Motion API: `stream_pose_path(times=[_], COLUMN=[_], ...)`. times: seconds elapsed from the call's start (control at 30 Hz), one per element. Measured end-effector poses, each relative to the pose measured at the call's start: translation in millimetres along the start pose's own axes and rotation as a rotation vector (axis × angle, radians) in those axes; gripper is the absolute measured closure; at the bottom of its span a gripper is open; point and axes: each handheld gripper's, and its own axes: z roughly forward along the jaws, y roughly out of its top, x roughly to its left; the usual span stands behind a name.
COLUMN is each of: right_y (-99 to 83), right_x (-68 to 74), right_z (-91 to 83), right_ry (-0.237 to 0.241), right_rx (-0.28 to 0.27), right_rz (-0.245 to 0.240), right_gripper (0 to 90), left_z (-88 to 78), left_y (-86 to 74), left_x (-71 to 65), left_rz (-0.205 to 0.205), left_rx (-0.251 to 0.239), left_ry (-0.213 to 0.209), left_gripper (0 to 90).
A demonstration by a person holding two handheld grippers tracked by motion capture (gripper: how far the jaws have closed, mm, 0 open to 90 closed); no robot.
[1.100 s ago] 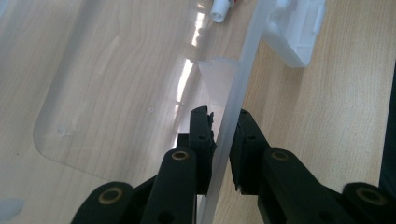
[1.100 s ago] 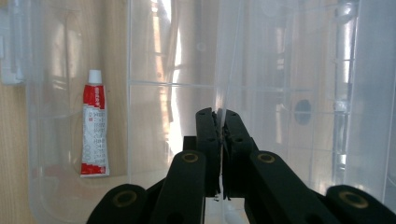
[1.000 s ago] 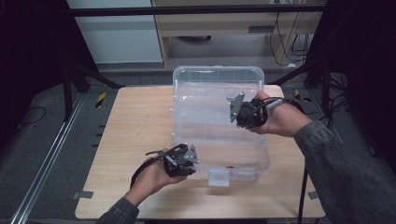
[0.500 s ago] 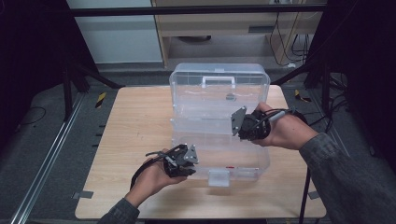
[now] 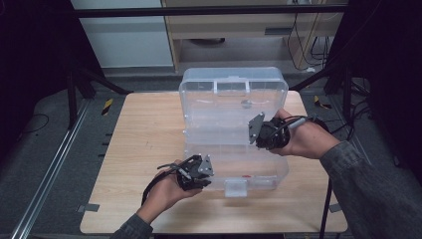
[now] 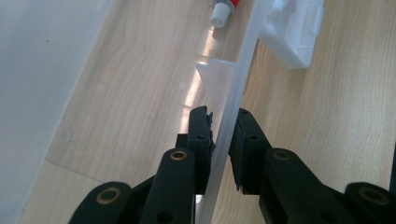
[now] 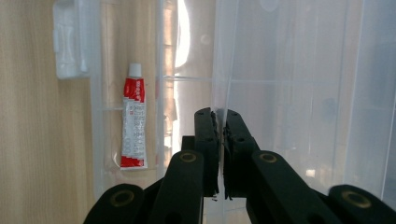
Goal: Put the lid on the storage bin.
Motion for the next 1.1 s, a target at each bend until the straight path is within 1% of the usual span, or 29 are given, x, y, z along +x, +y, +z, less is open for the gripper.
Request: stream_pose_path(times=[0.03,0.07,0.17,0.2,0.27,0.3,0.33,0.37,0.4,0.43,0.47,0.5,0.53,0.63,0.67,0.7,0.73,0.8,0.83,0.87,0.9,0.93,0.97,1.0,1.07,1.1], right_y=[0.3,0.4,-0.5,-1.8,-2.8,-2.8,-3.6,-3.6,-3.9,-3.9,-3.9,-3.9,-3.9,-4.9,-5.8,-6.0,-6.2,-6.5,-6.7,-7.0,-7.0,-7.3,-7.4,-7.6,-8.0,-8.0], right_x=[1.7,3.1,4.9,5.8,7.0,7.0,8.0,8.0,8.9,9.4,9.5,9.5,9.6,8.6,8.6,8.9,9.1,9.3,9.3,9.1,9.1,9.4,9.7,10.0,10.3,10.3], right_z=[-0.1,0.4,1.1,1.6,2.1,2.1,2.4,2.4,2.6,2.9,2.9,2.9,3.0,2.8,2.6,2.5,2.5,2.6,2.6,2.6,2.6,2.6,2.6,2.6,2.6,2.6], right_ry=[0.000,0.002,0.007,0.014,0.024,0.024,0.026,0.026,0.030,0.030,0.029,0.029,0.026,0.027,0.027,0.027,0.026,0.024,0.024,0.024,0.024,0.023,0.021,0.019,0.015,0.015], right_rx=[0.006,0.006,0.004,0.000,-0.001,-0.001,-0.005,-0.005,-0.006,-0.006,-0.006,-0.006,-0.008,-0.014,-0.016,-0.017,-0.017,-0.022,-0.024,-0.026,-0.026,-0.028,-0.029,-0.029,-0.031,-0.031], right_rz=[-0.003,-0.004,-0.005,-0.001,-0.002,-0.002,-0.004,-0.004,-0.001,-0.002,-0.002,-0.002,0.000,0.004,0.003,0.003,0.002,0.004,0.006,0.006,0.006,0.008,0.010,0.010,0.010,0.010], right_gripper=[86.1,86.0,86.0,86.1,86.0,86.0,85.7,85.7,85.7,85.6,85.5,85.5,85.1,85.0,84.9,84.8,84.8,84.7,84.6,84.5,84.5,84.4,84.3,84.2,84.1,84.1], left_z=[0.0,0.1,0.1,-0.1,-0.1,-0.1,0.2,0.2,-0.1,0.4,0.8,0.8,2.8,3.7,0.9,-2.3,-6.2,-15.9,-21.1,-26.4,-26.4,-36.9,-36.9,-49.4,-61.3,-61.3], left_y=[0.0,0.0,-0.2,0.6,0.5,0.5,-0.6,-0.6,0.4,0.3,-0.6,-0.6,-0.5,-0.9,-2.0,-2.7,-4.1,-5.0,-5.7,-6.5,-6.5,-8.3,-8.3,-9.1,-10.7,-10.7], left_x=[0.0,0.7,0.8,4.1,4.0,4.0,1.2,1.2,3.8,3.5,0.1,0.1,-0.1,-0.4,0.0,-0.1,-3.1,-1.8,-2.4,-3.7,-3.7,-6.1,-6.1,-2.0,0.4,0.4], left_rz=[0.000,0.011,0.011,0.058,0.060,0.060,0.021,0.021,0.063,0.062,0.020,0.020,0.025,0.023,0.013,0.010,-0.026,0.001,0.000,-0.012,-0.012,-0.032,-0.032,-0.005,-0.031,-0.031], left_rx=[0.000,-0.003,-0.002,-0.003,-0.004,-0.004,-0.005,-0.005,-0.007,-0.007,-0.004,-0.004,0.005,0.012,-0.009,-0.019,-0.034,-0.063,-0.077,-0.091,-0.091,-0.118,-0.118,-0.148,-0.184,-0.184], left_ry=[0.000,-0.001,-0.006,-0.002,-0.002,-0.002,-0.008,-0.008,0.000,0.000,-0.002,-0.002,0.012,0.021,0.010,0.007,0.013,0.017,0.018,0.019,0.019,0.017,0.017,0.032,0.008,0.008], left_gripper=[78.8,78.8,79.0,79.0,79.0,79.0,79.0,78.9,78.8,78.7,78.4,77.6,75.4,68.6,65.7,63.7,63.6,61.4,61.0,60.7,60.8,62.5,66.1,69.8,74.5,76.6])
